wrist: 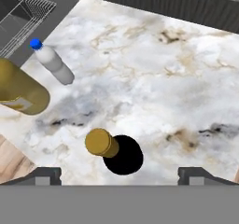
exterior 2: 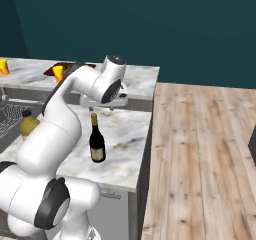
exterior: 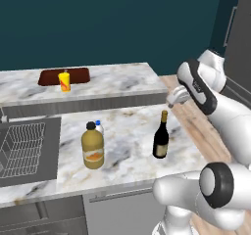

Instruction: Place the drinks on the dining counter in a tight cluster.

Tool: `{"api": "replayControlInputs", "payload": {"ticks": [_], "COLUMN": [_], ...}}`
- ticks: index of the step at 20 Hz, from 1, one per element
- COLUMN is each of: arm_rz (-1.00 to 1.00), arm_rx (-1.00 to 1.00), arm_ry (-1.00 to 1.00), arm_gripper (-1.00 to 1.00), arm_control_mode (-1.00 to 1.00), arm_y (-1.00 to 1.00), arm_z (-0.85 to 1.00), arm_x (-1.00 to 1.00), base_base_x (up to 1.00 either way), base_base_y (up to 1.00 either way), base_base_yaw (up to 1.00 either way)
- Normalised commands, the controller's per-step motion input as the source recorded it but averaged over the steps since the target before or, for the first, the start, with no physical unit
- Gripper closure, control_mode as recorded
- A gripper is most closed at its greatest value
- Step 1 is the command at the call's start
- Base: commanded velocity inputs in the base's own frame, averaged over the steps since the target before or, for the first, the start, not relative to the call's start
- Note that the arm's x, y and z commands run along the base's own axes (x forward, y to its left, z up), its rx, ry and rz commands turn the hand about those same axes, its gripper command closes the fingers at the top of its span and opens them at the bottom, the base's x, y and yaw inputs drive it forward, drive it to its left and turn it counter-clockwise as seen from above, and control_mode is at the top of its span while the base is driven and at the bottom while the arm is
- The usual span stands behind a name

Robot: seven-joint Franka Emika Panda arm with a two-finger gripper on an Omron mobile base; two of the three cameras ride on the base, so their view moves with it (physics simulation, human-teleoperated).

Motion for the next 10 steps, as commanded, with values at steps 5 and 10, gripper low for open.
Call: {"api": "replayControlInputs", "payload": {"ticks": [5, 10], "arm_rz": [0.13, 0.2], "arm_rx": [0.08, 0.16], "arm_ry": [-0.1, -0.2], "arm_gripper": [-1.0, -1.0], "arm_control_mode": [-1.0, -1.0], "arm_y": [-0.15, -0.1], "arm_z": [-0.27, -0.17], "arm_x": [0.15, -0.07], "base_base_x": [0.0, 0.0], "base_base_y": [0.0, 0.0], "base_base_yaw": [0.0, 0.0]}}
